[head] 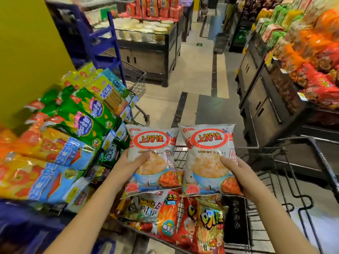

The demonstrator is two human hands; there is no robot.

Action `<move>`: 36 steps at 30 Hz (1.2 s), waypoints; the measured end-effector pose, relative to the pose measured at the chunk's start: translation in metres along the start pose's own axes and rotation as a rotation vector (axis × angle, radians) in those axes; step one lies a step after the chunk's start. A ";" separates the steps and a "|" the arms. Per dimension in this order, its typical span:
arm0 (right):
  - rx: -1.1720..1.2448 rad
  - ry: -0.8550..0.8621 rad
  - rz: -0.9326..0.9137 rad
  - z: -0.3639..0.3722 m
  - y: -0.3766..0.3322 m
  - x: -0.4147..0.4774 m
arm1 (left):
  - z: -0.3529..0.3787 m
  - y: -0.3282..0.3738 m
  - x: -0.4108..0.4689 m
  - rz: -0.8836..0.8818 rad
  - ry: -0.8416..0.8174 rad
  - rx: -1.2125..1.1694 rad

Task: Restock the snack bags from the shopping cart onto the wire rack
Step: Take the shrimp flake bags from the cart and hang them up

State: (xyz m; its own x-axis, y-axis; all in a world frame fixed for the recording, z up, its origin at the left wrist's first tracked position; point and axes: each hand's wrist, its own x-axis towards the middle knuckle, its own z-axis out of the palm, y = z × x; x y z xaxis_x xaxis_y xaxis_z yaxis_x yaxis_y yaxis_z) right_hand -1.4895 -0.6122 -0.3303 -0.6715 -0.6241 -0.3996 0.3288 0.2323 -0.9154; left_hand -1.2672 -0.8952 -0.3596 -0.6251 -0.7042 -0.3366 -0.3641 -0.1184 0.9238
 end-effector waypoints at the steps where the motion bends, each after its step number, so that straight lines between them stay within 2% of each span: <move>1: -0.015 -0.035 0.001 0.000 -0.002 0.003 | -0.002 -0.003 -0.010 0.005 0.041 0.004; 9: -0.271 -0.331 -0.113 0.010 -0.007 0.017 | -0.008 -0.023 -0.119 -0.031 0.391 -0.036; 18: -0.406 -0.648 -0.192 0.093 0.016 -0.003 | -0.022 -0.068 -0.267 -0.031 0.755 -0.198; 21: -0.414 -0.766 -0.195 0.129 0.023 -0.023 | -0.029 -0.079 -0.317 -0.043 0.855 -0.259; 28: -0.426 -1.050 -0.204 0.214 0.048 -0.089 | -0.034 -0.093 -0.436 -0.054 1.095 -0.220; 36: -0.449 -1.359 -0.138 0.297 0.099 -0.222 | -0.024 -0.139 -0.602 -0.098 1.401 -0.262</move>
State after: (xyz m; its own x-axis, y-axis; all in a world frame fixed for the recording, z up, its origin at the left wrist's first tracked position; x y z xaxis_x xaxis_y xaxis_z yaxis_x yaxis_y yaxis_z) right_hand -1.1109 -0.6723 -0.3176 0.5465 -0.8164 -0.1866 -0.0911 0.1636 -0.9823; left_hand -0.8231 -0.4715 -0.2812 0.6371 -0.7658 -0.0877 -0.1333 -0.2215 0.9660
